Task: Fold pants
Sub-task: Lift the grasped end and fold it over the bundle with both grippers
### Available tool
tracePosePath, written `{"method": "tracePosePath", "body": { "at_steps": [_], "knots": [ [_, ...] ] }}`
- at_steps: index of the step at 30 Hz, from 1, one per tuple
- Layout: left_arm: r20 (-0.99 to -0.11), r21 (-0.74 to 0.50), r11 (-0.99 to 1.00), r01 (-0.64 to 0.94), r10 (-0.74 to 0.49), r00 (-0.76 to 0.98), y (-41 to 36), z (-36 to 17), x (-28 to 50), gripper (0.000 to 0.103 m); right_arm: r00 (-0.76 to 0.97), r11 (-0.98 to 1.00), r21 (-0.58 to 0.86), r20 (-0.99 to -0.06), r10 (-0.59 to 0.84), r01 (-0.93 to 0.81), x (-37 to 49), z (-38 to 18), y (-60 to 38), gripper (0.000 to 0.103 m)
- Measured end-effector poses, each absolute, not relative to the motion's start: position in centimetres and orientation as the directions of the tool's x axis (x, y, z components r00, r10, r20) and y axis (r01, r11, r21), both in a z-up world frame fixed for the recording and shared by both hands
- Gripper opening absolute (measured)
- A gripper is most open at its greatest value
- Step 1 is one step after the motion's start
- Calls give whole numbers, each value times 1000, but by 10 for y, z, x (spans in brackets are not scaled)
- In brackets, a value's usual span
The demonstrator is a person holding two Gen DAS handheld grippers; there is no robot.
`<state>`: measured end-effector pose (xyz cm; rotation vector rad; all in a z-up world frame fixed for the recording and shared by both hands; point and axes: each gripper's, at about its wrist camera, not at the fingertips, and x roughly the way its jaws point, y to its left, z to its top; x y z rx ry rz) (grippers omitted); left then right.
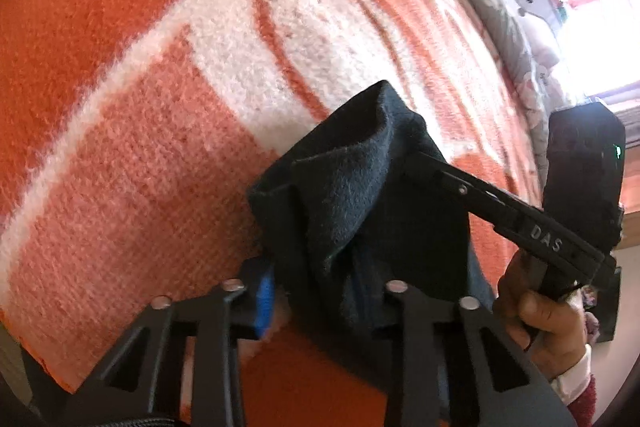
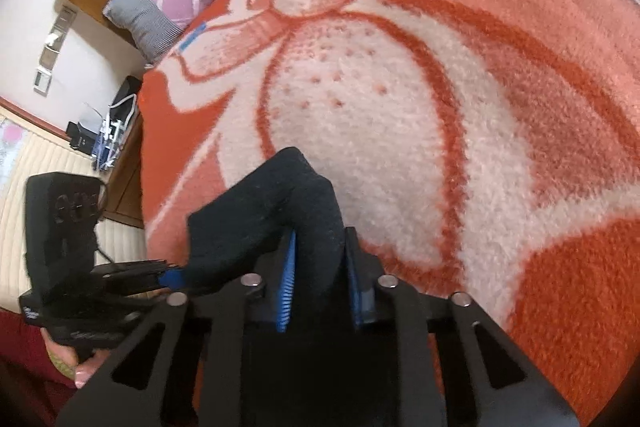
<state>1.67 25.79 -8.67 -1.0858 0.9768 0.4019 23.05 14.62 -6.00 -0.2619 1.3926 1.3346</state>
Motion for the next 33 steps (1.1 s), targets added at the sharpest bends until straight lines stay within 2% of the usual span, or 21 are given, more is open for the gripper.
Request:
{"method": "tracePosePath", "body": {
  "at_steps": [4, 11, 18, 25, 33],
  "knots": [
    [-801, -575, 478, -664, -163, 576, 250, -66, 17, 18, -305, 323, 548, -764, 568, -771, 228, -33, 126, 20],
    [-733, -616, 571, -543, -163, 660, 222, -4, 27, 17, -219, 320, 588, -665, 714, -743, 227, 15, 70, 20],
    [-661, -633, 687, -358, -238, 711, 163, 56, 52, 17, -102, 335, 647, -541, 835, -684, 230, 55, -12, 19],
    [-623, -623, 753, -209, -318, 715, 102, 90, 69, 17, 22, 359, 676, -453, 891, -643, 226, 71, -88, 19],
    [-628, -581, 810, -81, -383, 678, 30, 104, 86, 17, 136, 383, 716, -378, 916, -584, 219, 66, -159, 19]
  ]
}}
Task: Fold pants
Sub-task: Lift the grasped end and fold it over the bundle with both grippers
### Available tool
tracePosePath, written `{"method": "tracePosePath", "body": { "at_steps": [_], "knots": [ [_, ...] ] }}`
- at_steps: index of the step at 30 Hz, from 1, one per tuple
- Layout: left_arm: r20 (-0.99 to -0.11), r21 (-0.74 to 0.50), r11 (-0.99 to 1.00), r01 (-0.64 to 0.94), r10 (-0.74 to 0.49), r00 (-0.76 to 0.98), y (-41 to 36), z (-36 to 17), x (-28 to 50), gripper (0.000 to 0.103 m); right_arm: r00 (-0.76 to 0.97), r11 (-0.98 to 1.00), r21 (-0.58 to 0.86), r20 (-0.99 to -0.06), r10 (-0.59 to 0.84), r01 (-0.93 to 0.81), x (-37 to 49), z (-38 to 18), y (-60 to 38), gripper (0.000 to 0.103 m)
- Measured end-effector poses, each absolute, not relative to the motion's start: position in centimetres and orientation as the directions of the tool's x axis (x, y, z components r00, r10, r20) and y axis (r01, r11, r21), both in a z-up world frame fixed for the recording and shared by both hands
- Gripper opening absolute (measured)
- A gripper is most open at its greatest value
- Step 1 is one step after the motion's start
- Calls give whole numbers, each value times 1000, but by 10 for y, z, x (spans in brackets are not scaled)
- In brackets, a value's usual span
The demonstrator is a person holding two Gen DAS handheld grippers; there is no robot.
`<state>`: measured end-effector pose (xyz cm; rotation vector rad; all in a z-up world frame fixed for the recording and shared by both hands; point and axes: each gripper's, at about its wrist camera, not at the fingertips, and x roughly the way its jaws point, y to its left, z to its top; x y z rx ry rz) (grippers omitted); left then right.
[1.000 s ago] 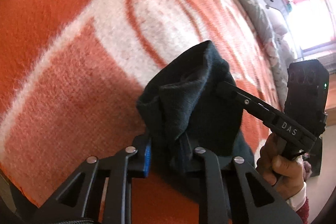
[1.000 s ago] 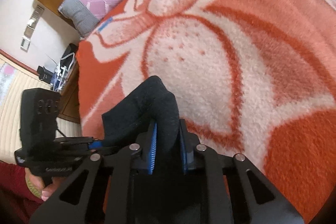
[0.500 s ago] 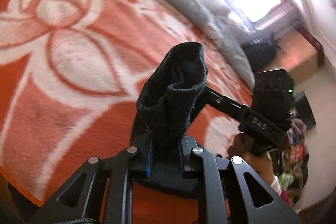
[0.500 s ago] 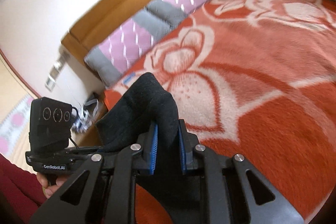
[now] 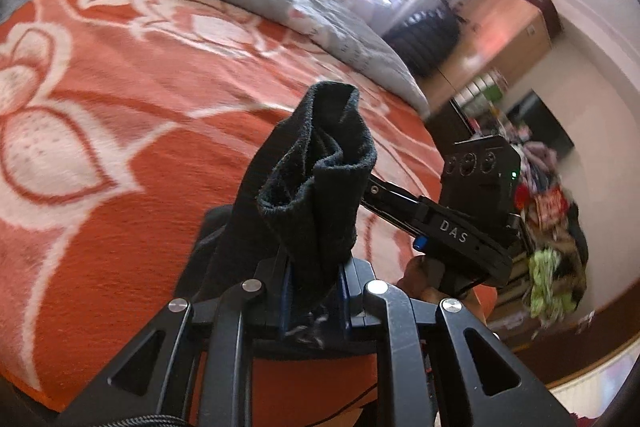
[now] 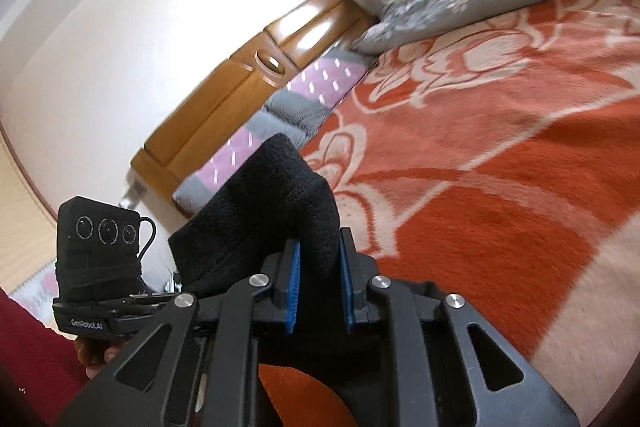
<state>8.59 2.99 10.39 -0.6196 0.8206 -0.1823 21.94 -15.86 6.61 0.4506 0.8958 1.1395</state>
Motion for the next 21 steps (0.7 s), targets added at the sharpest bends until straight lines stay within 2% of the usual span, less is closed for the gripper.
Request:
{"method": "tracePosePath", "body": {
  "at_steps": [8, 21],
  "knots": [
    [-655, -523, 852, 34, -427, 623, -34, 99, 99, 17, 231, 411, 741, -341, 911, -530, 206, 53, -218, 19],
    [-753, -411, 900, 147, -426, 503, -118, 47, 115, 17, 323, 519, 747, -413, 852, -416, 180, 7, -284, 19]
  ]
}}
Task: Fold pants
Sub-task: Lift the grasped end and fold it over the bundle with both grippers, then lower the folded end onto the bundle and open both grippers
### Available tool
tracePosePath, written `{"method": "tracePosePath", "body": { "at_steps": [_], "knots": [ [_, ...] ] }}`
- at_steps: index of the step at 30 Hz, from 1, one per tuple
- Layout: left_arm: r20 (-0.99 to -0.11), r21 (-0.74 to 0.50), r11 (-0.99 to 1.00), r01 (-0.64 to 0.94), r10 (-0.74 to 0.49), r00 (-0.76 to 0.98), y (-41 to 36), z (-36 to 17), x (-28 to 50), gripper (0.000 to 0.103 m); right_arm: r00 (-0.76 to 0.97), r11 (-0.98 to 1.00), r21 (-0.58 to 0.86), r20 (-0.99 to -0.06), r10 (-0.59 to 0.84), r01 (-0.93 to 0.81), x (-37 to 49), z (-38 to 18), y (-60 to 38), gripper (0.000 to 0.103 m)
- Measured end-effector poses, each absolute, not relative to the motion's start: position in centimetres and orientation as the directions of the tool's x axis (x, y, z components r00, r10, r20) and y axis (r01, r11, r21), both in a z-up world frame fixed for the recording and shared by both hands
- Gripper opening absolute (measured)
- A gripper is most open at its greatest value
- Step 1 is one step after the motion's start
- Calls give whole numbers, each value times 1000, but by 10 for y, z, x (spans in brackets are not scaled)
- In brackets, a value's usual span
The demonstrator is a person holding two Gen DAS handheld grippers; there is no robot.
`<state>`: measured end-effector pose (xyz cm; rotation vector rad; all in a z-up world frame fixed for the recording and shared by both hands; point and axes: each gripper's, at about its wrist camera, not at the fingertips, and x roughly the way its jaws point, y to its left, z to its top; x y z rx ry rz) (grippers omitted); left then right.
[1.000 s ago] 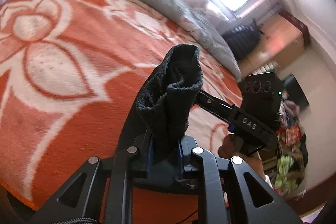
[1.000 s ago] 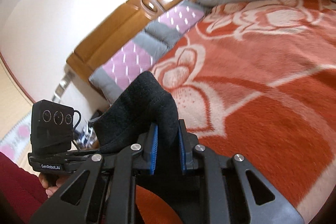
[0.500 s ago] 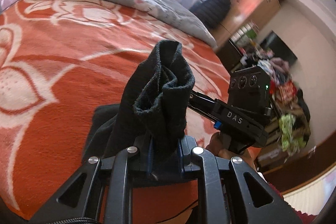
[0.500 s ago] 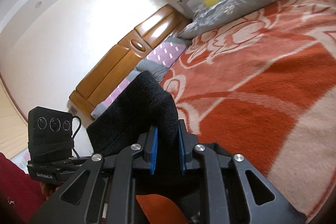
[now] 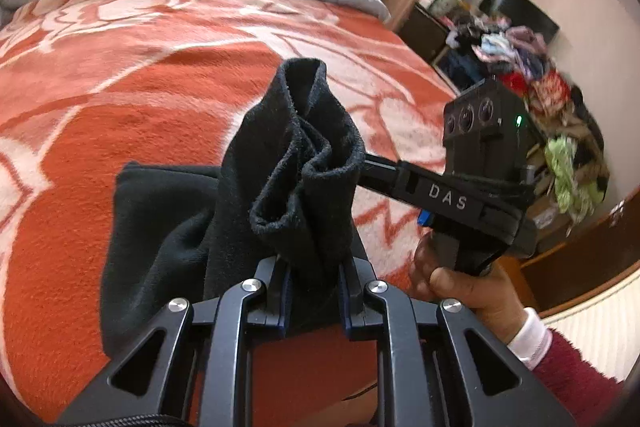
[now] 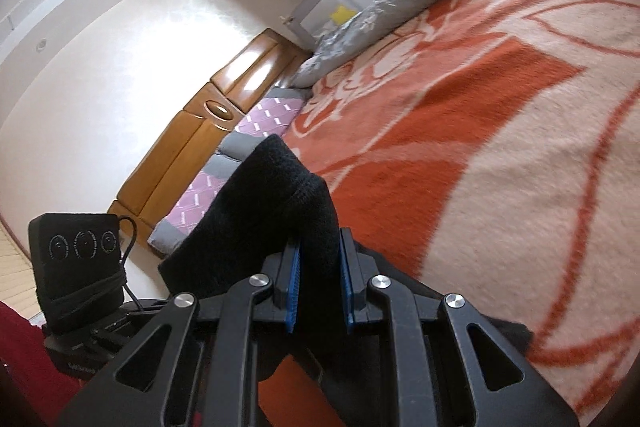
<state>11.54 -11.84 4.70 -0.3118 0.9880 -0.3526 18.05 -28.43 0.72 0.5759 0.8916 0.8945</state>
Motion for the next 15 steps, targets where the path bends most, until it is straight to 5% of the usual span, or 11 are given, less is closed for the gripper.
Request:
{"method": "tracePosePath", "body": {
  "at_steps": [15],
  "knots": [
    [-802, -397, 883, 252, -467, 373, -161, -6, 118, 27, 417, 773, 592, -658, 627, -228, 156, -13, -333, 31]
  ]
}}
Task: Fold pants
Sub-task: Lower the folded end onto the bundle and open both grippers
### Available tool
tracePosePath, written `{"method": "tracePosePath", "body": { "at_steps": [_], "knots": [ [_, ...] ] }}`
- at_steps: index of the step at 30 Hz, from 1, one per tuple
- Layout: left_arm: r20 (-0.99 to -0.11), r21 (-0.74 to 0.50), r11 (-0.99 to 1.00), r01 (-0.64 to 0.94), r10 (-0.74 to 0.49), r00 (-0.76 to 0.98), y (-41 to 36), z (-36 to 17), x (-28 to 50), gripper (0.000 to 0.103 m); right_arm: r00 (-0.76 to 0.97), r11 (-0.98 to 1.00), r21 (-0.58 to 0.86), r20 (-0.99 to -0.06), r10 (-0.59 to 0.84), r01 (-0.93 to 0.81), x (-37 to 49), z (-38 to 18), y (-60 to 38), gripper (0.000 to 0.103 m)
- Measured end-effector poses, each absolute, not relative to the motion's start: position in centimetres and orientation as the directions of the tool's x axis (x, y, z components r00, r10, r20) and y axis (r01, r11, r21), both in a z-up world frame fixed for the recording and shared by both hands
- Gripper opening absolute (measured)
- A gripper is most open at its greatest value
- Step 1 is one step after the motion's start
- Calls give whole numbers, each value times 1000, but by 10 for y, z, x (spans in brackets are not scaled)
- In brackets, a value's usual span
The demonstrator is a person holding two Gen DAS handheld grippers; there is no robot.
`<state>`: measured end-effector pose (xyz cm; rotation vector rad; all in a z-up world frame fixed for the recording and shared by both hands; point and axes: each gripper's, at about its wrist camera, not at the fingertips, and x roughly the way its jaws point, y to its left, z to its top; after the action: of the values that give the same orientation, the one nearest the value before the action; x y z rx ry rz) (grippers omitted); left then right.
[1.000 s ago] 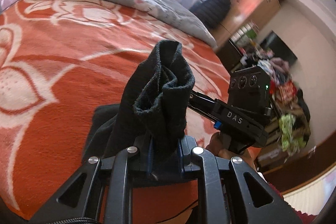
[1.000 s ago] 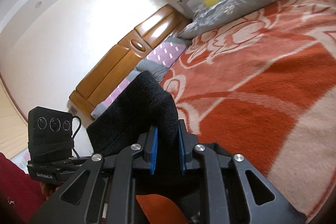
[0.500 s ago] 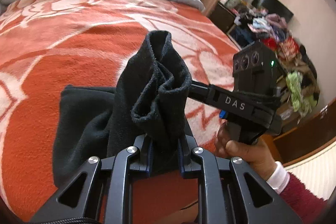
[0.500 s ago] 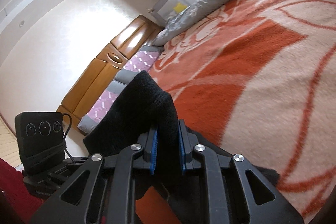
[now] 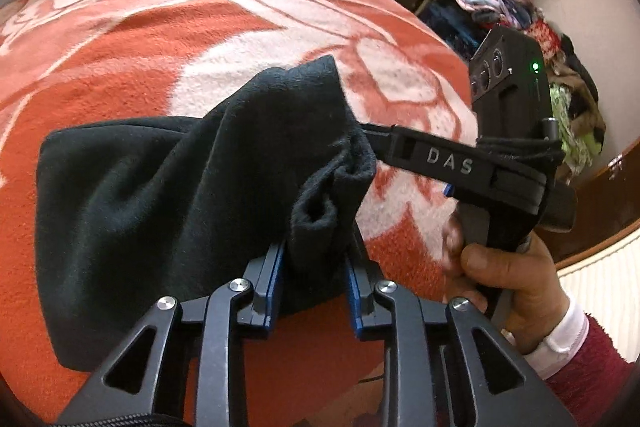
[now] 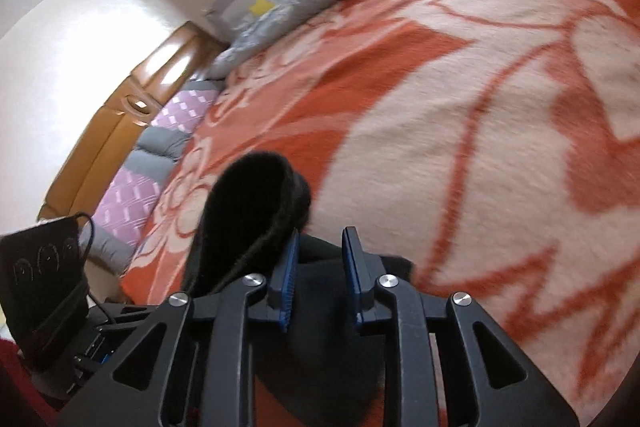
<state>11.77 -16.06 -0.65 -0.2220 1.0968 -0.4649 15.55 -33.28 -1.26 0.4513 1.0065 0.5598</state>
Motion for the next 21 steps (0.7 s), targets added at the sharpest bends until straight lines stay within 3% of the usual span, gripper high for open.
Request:
{"method": "tracePosePath", "body": {
  "at_steps": [2, 3, 11, 21],
  "knots": [
    [-793, -416, 870, 263, -489, 363, -158, -5, 116, 38, 442, 797, 577, -676, 590, -181, 151, -11, -343, 59],
    [-784, -433, 860, 269, -507, 359, -156, -2, 114, 40, 455, 801, 576, -677, 579, -163, 148, -9, -348, 63],
    [-744, -447, 840, 307, -540, 393, -142, 31, 106, 55, 532, 816, 566, -659, 532, -115, 130, 19, -360, 67],
    [-753, -446, 882, 152, -461, 469, -72, 37, 109, 56, 589, 876, 434, -660, 467, -208, 125, 66, -313, 77]
  ]
}}
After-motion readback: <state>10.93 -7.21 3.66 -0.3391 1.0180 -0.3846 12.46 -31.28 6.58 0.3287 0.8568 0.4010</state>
